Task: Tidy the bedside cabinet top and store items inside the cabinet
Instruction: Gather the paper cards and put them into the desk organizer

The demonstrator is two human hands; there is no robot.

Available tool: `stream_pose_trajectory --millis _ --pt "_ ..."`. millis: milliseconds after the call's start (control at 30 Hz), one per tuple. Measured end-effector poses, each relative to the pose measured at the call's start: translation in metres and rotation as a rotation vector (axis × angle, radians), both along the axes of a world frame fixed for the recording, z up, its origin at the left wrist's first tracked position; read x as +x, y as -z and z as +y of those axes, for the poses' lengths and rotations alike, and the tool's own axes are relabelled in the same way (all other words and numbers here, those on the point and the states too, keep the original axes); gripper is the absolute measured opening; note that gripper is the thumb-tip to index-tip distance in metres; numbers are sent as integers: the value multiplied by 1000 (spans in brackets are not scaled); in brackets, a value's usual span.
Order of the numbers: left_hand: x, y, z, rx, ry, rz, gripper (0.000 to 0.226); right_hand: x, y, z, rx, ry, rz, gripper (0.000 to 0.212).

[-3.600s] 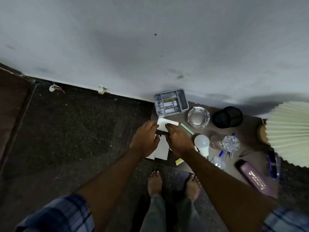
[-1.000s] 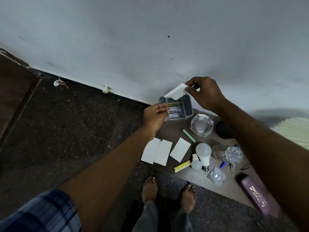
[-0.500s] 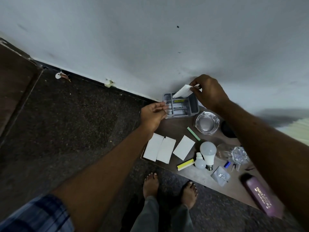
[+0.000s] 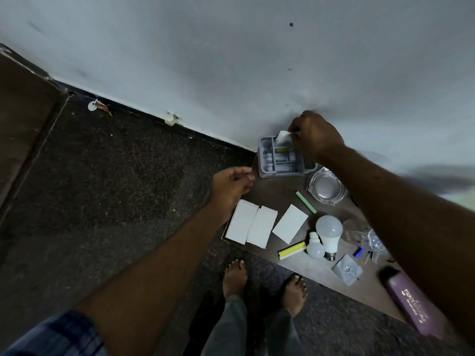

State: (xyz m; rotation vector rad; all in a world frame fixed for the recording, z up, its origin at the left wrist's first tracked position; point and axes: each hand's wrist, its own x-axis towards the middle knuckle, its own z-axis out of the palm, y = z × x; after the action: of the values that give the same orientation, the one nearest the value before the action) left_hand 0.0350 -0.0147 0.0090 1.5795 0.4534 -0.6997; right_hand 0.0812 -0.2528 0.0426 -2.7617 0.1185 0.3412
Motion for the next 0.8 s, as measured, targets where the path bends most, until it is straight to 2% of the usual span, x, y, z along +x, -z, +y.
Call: stream_pose_trajectory --millis 200,367,500,633,800 --pt "-11 15 15 54 25 81 19 2 8 3 6 35 50 25" --pt "-20 28 22 109 41 132 16 -3 10 3 42 86 23 35" --pt "-27 32 26 134 60 167 20 -18 7 8 95 166 -80 38" --pt "-33 34 28 153 58 192 16 -47 -1 22 181 262 -248 30" --pt "-37 32 29 183 78 198 18 -84 -7 46 286 397 -308 23"
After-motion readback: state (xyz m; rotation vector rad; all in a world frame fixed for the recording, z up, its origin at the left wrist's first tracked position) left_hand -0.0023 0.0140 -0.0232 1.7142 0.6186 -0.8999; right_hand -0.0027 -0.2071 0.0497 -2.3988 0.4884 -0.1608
